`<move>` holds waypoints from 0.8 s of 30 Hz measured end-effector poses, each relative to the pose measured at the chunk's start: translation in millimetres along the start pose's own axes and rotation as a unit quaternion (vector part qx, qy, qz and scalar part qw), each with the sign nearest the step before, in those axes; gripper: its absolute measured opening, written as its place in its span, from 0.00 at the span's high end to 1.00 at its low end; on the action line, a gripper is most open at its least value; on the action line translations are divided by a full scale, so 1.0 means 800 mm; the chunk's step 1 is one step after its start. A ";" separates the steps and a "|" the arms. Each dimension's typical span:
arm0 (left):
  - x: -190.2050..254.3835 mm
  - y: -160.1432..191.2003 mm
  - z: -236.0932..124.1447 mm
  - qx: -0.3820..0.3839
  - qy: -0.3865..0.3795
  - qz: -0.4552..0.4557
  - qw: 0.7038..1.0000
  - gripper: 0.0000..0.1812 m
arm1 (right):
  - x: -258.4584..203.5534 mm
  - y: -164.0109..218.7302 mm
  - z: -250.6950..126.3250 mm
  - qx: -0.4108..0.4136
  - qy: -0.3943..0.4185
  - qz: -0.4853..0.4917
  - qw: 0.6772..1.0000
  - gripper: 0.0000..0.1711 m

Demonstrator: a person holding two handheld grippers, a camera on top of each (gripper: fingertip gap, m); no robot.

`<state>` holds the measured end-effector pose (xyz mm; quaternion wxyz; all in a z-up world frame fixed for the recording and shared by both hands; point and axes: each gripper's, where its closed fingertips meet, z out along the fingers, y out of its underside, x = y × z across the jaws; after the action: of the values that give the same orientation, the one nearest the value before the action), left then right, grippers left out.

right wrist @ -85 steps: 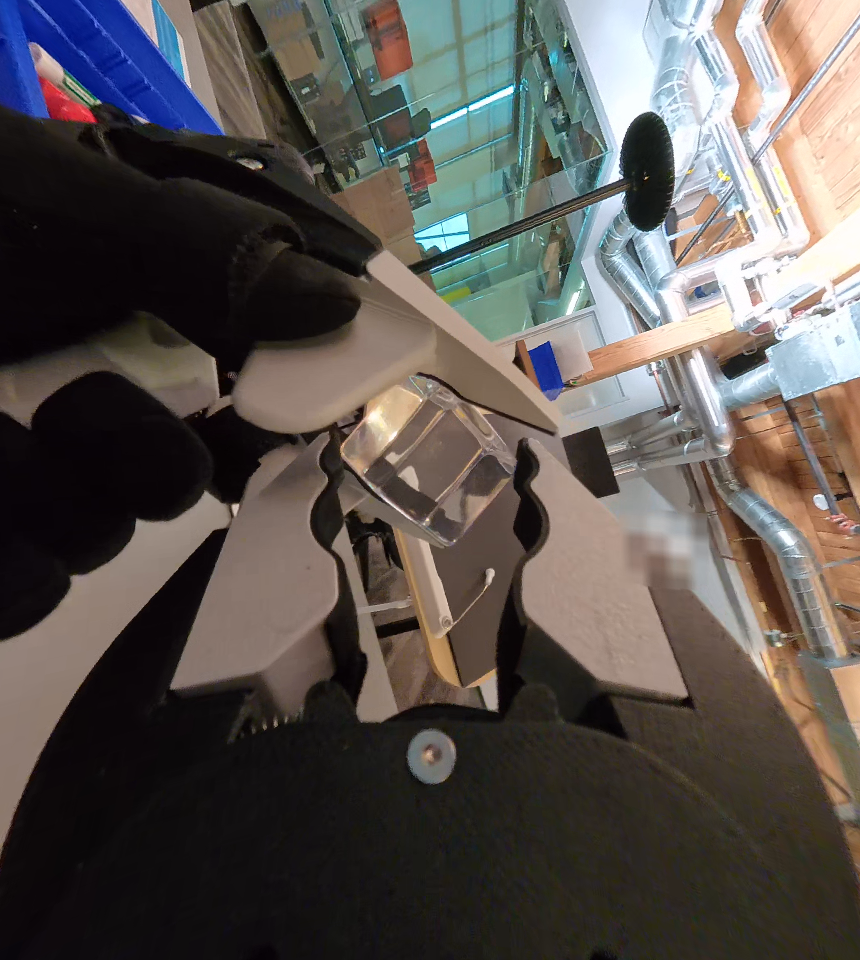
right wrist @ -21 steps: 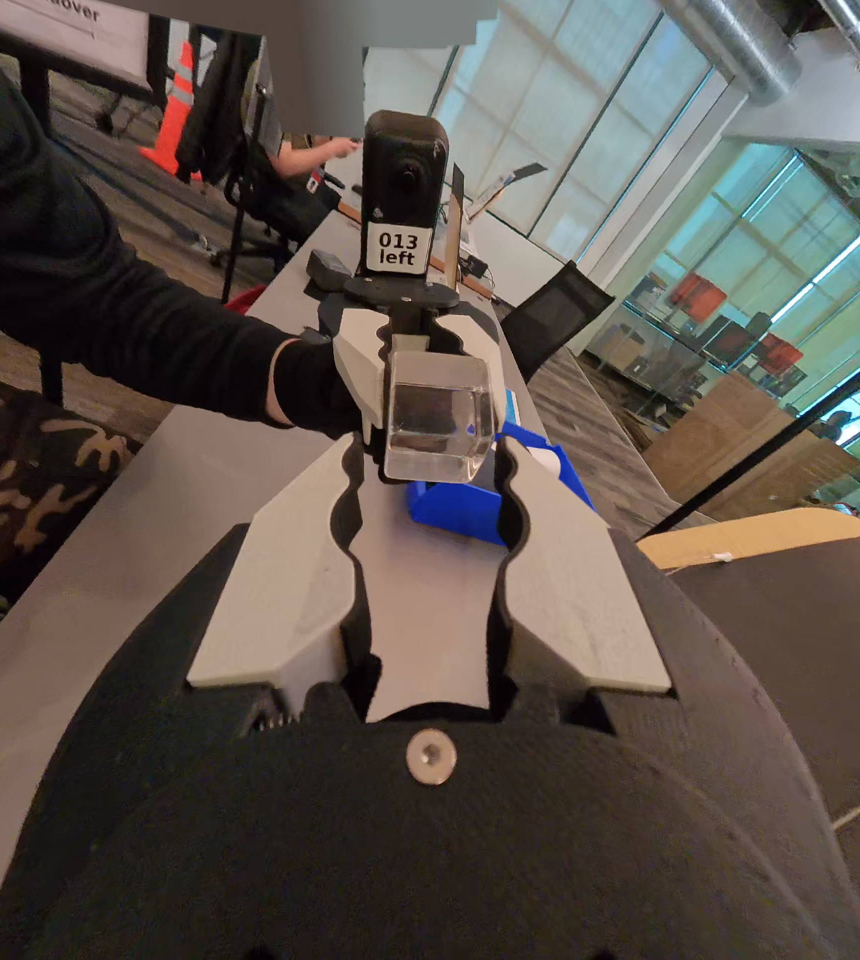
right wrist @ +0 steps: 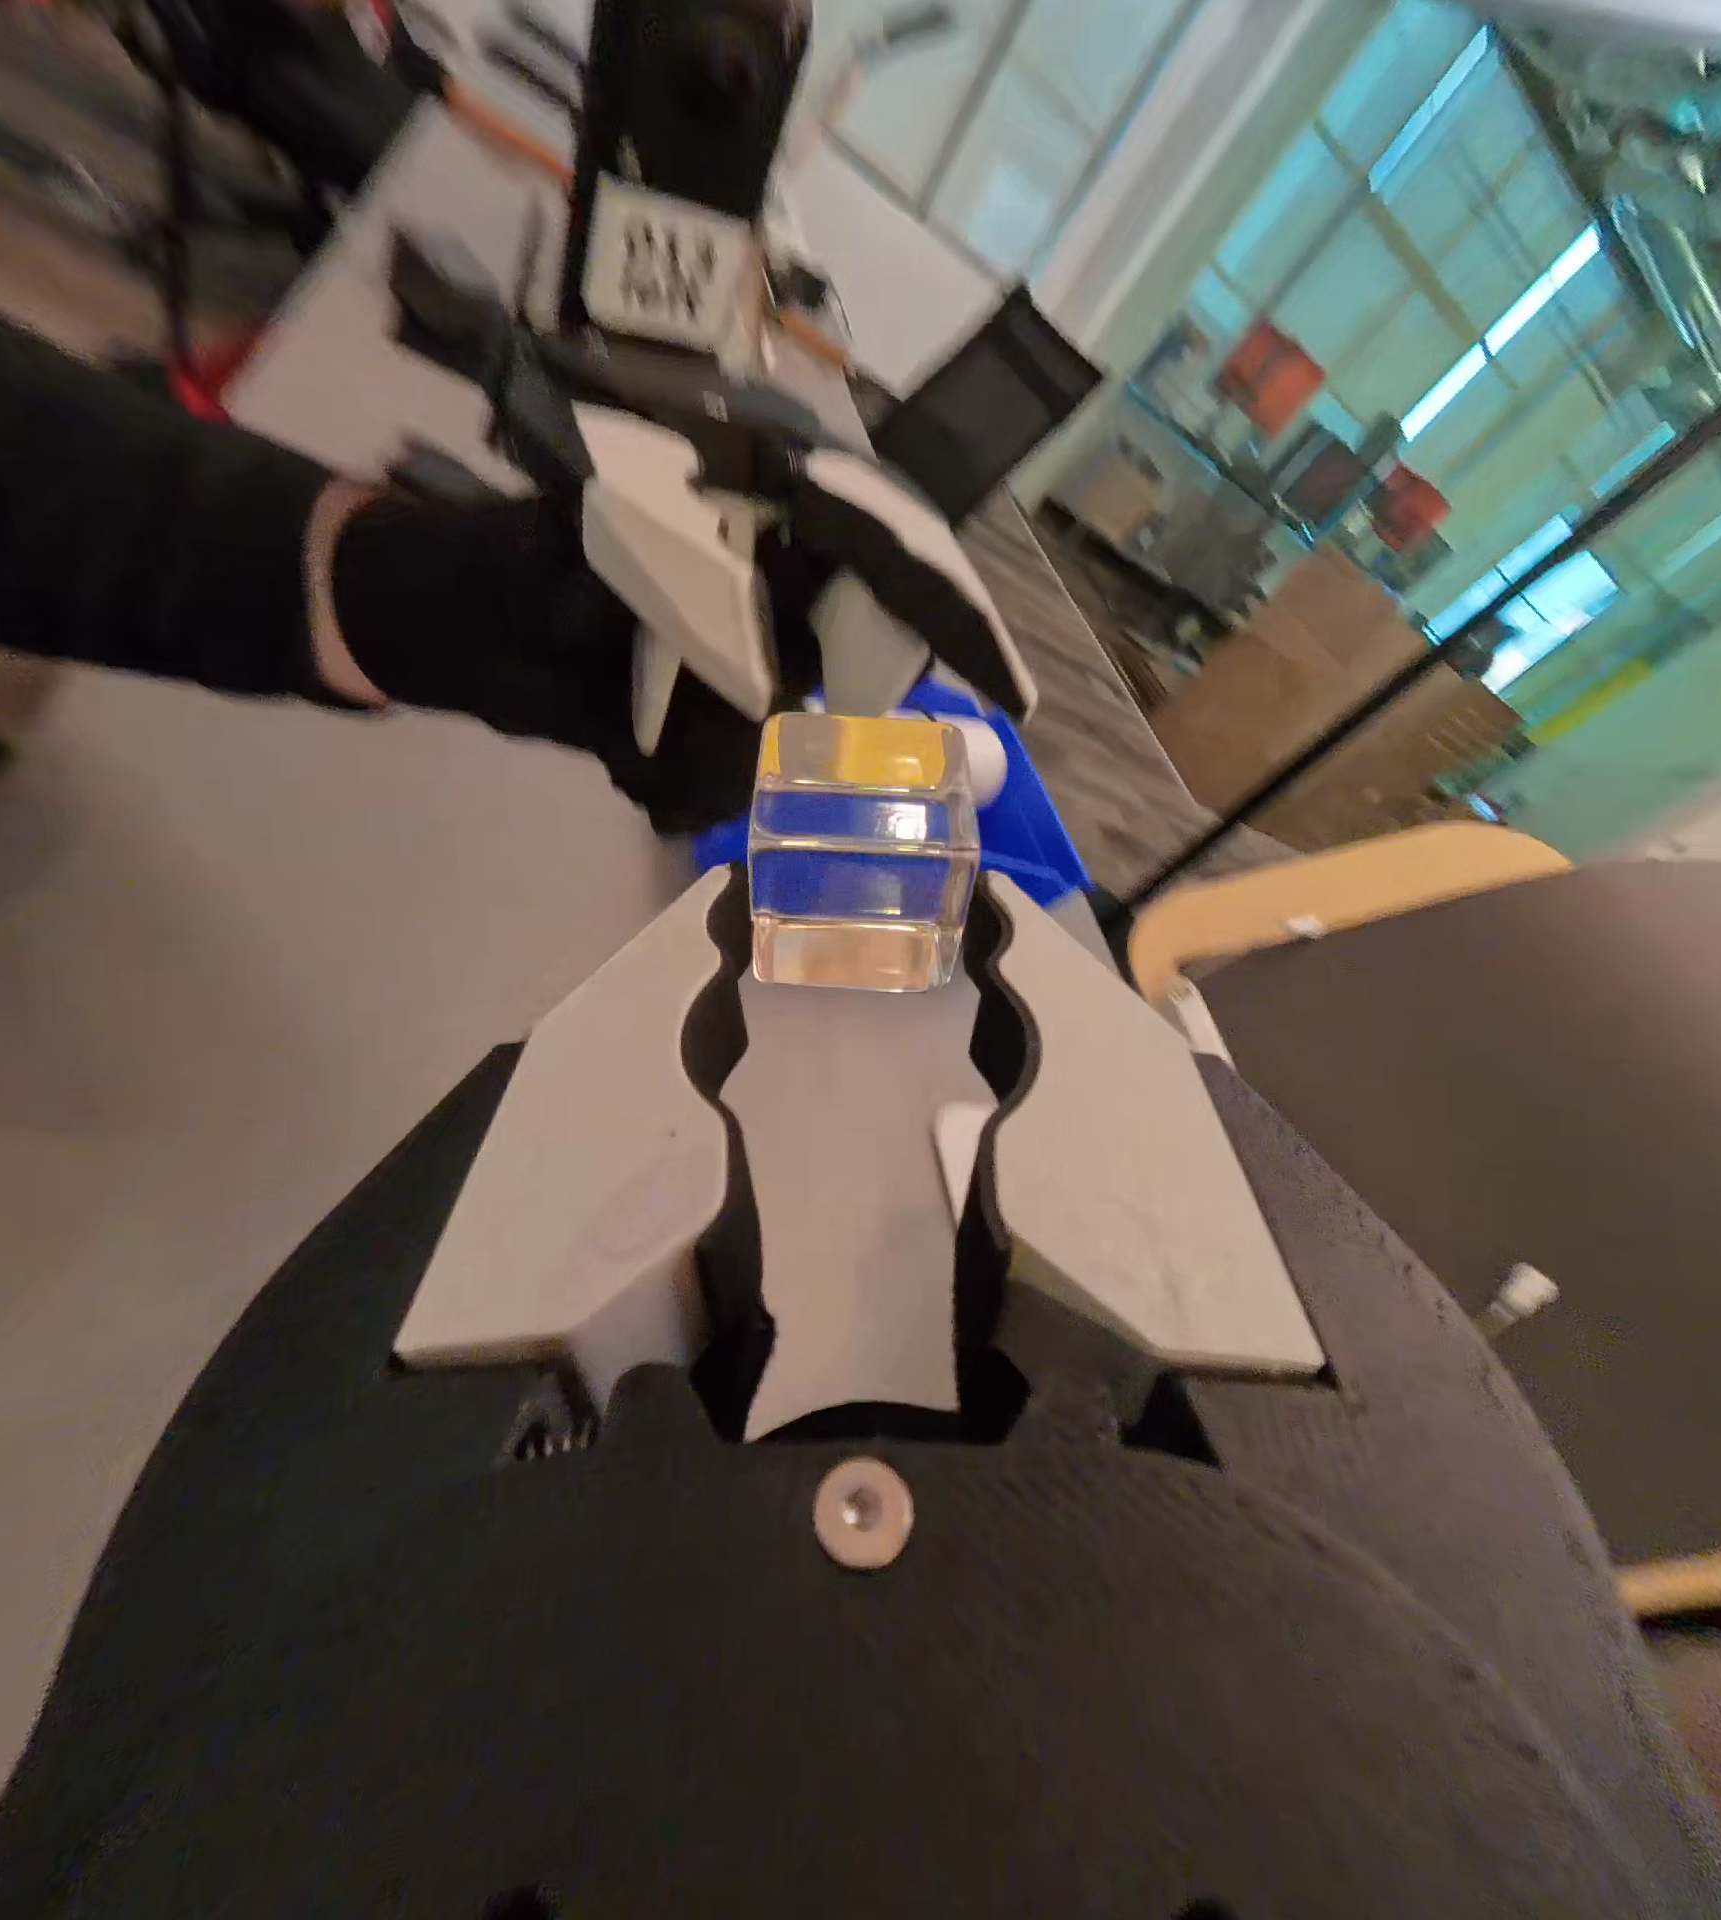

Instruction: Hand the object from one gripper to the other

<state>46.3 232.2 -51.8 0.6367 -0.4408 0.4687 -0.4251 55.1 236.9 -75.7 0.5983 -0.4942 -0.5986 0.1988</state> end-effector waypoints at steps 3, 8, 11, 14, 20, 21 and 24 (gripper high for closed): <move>-0.028 0.007 -0.005 -0.038 -0.062 -0.011 0.997 0.69 | 0.023 0.022 0.001 -0.102 0.079 -0.063 0.990 0.77; -0.040 0.025 0.007 -0.075 -0.107 -0.083 0.988 0.67 | 0.045 0.043 0.005 -0.241 0.197 -0.195 0.930 0.77; -0.039 0.042 0.020 -0.113 -0.129 -0.080 0.982 0.67 | 0.042 0.044 0.013 -0.276 0.226 -0.240 0.903 0.77; -0.038 0.065 0.028 -0.157 -0.145 -0.078 0.974 0.68 | 0.040 0.045 0.018 -0.301 0.241 -0.271 0.882 0.77; -0.042 0.070 0.028 -0.147 -0.160 -0.090 0.972 0.76 | 0.037 0.046 0.024 -0.306 0.248 -0.289 0.873 0.77; -0.042 0.069 0.028 -0.142 -0.160 -0.093 0.972 0.76 | 0.037 0.044 0.024 -0.300 0.248 -0.293 0.873 0.77; -0.044 0.066 0.026 -0.128 -0.153 -0.117 0.973 0.77 | 0.039 0.034 0.025 -0.267 0.254 -0.288 0.884 0.62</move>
<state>66.1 282.2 -91.2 0.5851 -0.6303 0.3615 -0.3602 53.0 281.4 -86.5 0.6065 -0.4742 -0.5724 -0.2822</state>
